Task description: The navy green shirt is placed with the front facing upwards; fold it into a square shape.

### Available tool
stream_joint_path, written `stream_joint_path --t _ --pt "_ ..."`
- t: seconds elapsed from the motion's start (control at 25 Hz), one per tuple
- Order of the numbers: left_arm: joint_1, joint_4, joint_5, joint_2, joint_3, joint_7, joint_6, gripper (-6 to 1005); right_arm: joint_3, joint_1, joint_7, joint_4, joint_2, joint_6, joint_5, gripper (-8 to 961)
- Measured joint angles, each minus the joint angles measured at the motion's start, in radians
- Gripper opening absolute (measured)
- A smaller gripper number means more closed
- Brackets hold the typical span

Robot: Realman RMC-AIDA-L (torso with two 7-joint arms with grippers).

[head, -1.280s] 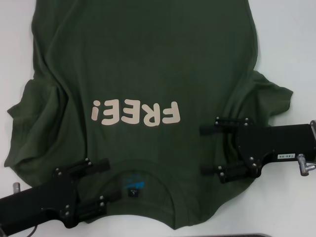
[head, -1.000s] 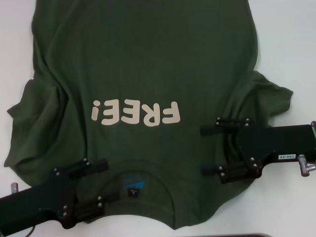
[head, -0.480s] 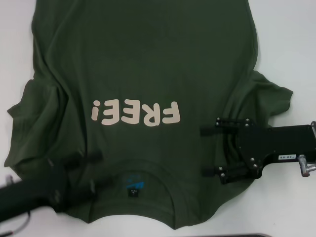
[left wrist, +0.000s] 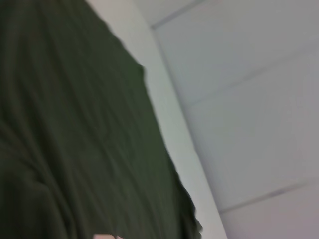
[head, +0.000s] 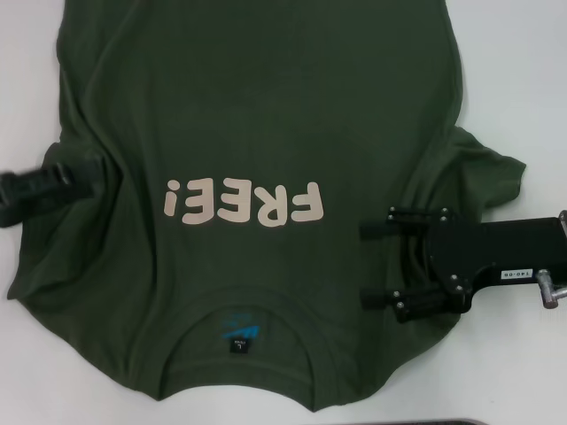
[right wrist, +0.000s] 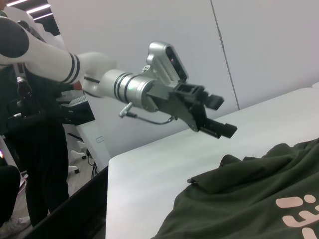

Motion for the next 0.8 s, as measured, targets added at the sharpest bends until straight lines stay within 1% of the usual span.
stream_joint_path --t 0.08,0.24,0.32,0.44,0.52,0.8 --pt "-0.009 0.021 0.002 0.011 -0.002 -0.068 -0.013 721 0.0 0.0 0.0 0.0 0.001 0.003 0.0 945" --pt "-0.014 0.071 0.03 0.027 -0.002 -0.201 -0.064 720 0.0 0.0 -0.001 0.0 0.001 0.003 0.0 945" --pt "-0.016 0.084 0.085 0.038 -0.003 -0.265 -0.104 720 0.003 0.0 -0.002 0.0 0.001 0.002 0.0 945" --pt "-0.021 0.088 0.158 0.047 -0.004 -0.316 -0.145 720 0.004 0.0 -0.001 0.0 0.0 0.002 0.0 945" --pt "-0.024 0.089 0.194 0.05 -0.006 -0.332 -0.164 720 0.002 0.003 0.0 0.0 0.0 0.004 0.0 945" --pt "-0.027 0.093 0.235 0.053 -0.009 -0.363 -0.206 720 0.0 0.011 0.001 0.0 -0.001 0.005 0.0 945"
